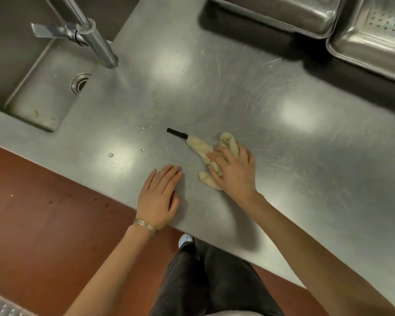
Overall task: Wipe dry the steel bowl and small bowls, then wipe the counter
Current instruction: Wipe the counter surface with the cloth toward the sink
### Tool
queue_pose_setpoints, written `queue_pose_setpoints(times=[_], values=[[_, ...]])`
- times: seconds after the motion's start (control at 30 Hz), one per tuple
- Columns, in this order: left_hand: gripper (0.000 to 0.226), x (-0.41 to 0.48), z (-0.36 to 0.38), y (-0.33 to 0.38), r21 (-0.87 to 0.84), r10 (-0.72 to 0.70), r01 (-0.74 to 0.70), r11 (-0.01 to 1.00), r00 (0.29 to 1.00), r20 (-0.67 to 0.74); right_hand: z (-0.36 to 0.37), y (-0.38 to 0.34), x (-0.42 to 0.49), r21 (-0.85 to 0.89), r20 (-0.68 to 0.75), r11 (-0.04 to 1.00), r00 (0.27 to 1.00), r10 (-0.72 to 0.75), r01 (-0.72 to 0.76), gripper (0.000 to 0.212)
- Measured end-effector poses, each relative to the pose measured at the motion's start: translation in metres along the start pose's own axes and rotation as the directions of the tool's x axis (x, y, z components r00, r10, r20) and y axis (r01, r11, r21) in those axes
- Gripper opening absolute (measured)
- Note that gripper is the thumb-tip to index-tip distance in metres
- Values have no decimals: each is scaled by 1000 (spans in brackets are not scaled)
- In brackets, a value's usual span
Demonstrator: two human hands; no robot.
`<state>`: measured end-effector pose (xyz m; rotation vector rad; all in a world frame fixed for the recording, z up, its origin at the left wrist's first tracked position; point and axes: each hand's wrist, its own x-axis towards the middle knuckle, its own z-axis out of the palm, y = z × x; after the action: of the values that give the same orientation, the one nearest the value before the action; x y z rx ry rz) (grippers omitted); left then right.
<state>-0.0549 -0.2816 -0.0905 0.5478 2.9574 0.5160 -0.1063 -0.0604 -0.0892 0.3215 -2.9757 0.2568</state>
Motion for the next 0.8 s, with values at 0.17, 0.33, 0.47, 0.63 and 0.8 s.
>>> queue_pose_setpoints(times=[0.17,0.33,0.47,0.63,0.8], values=[[55,41,-7,10,-56,28,-32,998,998,-59,-17,100,-2,-87,-24,989,993,119,-121,39],[59,110,8,22,-12,21,-21,1000,1000,13,-27,150,105,-62,2,793,794,607,-606,50],[59,158,20,35,32,31,-33,999,997,70,-10,110,128,-44,88,932,928,363,-360,58],[58,166,30,33,113,43,-53,992,995,93,-9,145,87,-63,21,990,992,126,-124,33],[60,167,30,35,91,19,-29,995,994,106,-13,185,172,-59,-6,832,833,553,-552,45]])
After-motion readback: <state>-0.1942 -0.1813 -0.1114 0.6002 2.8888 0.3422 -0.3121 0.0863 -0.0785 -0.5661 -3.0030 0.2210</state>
